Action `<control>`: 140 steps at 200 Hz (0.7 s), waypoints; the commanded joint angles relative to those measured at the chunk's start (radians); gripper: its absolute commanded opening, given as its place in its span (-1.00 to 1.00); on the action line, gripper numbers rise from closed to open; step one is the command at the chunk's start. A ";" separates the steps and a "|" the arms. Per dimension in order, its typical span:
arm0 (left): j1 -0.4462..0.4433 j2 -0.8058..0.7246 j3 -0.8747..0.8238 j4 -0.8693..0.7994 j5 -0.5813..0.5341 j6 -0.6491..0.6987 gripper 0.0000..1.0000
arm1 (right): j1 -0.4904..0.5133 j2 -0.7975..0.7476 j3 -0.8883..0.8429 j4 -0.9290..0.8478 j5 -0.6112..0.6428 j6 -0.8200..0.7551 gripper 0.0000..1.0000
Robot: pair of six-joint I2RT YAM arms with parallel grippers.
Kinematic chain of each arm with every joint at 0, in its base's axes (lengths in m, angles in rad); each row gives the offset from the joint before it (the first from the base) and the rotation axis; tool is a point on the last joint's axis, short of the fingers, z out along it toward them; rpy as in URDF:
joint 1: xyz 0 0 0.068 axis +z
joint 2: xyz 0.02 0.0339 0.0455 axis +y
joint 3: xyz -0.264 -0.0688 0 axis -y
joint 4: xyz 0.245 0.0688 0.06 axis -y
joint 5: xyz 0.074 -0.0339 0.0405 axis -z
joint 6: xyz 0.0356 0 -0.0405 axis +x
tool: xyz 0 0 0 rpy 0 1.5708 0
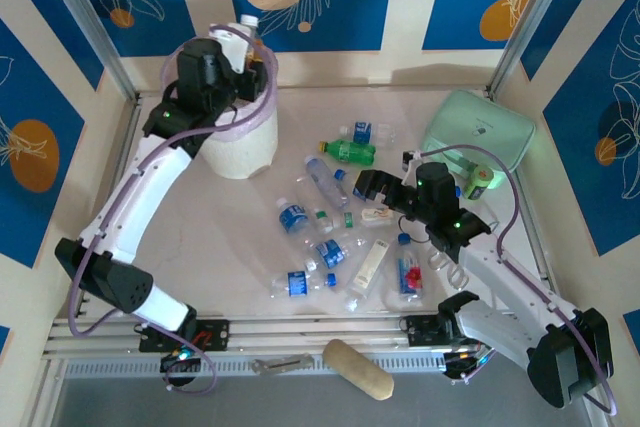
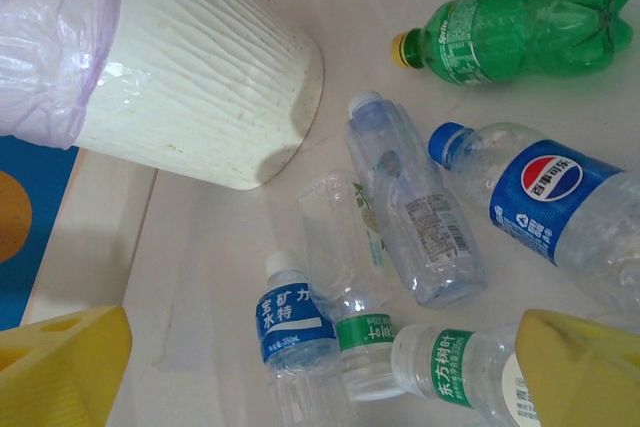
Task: Put the plastic bottles in the bin
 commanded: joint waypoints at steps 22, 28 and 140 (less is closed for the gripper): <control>0.152 0.081 0.058 0.000 0.081 0.016 0.12 | -0.006 -0.014 -0.010 0.002 -0.005 0.001 0.98; 0.171 0.097 0.065 -0.007 0.093 0.001 0.12 | -0.006 -0.015 -0.009 -0.001 -0.005 -0.001 0.98; 0.291 0.269 0.078 -0.089 0.232 -0.163 0.33 | 0.002 -0.023 -0.016 -0.014 -0.033 -0.013 0.98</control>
